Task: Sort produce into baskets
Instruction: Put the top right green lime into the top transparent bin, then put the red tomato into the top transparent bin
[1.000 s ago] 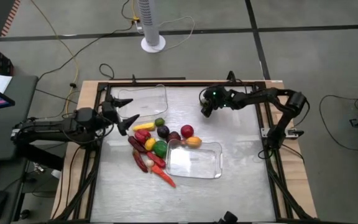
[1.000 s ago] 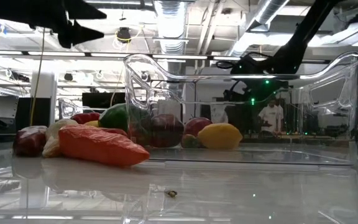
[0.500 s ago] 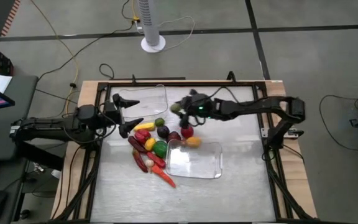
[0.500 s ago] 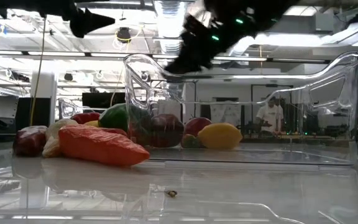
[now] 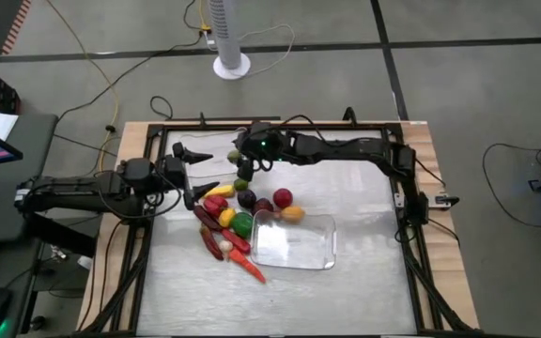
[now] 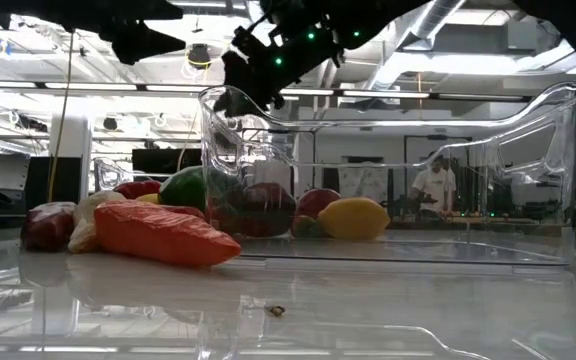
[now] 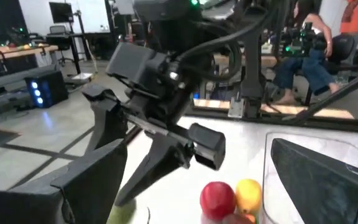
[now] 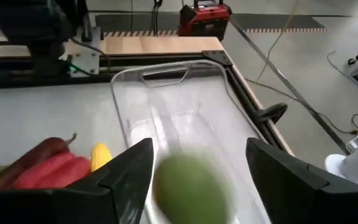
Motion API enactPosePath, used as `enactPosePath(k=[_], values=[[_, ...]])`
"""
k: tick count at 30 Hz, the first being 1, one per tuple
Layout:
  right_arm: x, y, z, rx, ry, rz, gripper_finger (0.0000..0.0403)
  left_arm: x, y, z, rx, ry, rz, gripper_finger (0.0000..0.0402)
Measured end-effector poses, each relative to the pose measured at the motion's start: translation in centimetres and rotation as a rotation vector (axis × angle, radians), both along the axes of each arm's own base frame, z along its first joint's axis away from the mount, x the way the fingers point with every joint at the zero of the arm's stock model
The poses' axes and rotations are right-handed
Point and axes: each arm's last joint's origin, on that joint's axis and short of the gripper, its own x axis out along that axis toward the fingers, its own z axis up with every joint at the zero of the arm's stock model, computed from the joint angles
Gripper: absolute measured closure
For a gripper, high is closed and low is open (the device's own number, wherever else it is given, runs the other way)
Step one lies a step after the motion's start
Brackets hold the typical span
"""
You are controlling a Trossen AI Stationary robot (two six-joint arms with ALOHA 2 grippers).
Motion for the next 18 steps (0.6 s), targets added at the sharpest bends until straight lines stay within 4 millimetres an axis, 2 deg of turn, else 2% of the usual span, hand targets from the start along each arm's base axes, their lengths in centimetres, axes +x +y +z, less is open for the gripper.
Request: enactPosePath(k=[4,7,10,12,15,18], values=[[-0.9,0.2,0.6,-0.006,0.062,0.01,0.0097,0.0,0.0,-0.3,-0.016,0.026,-0.008,0.0015],[-2.4,1.4,1.8,0.007,0.125,0.028,0.0097,0.1,-0.1,-0.6,-0.048,0.048,-0.016,0.0015],[-4.5,3.1,0.7,0.023,0.19,0.056,0.0097,0.1,-0.1,-0.9,-0.083,0.071,-0.042,0.0015],[-6.0,4.5,-1.0,0.032,0.22,0.076,0.0097,0.1,-0.2,-1.0,-0.102,0.08,-0.058,0.0015],[-8.6,6.3,-2.6,0.013,0.19,0.072,0.0097,0.2,-0.4,-1.3,-0.112,0.097,-0.071,0.0015],[-10.9,6.9,-4.0,0.013,0.106,0.049,0.0097,0.5,-0.5,-1.7,-0.117,0.105,-0.074,0.0015]])
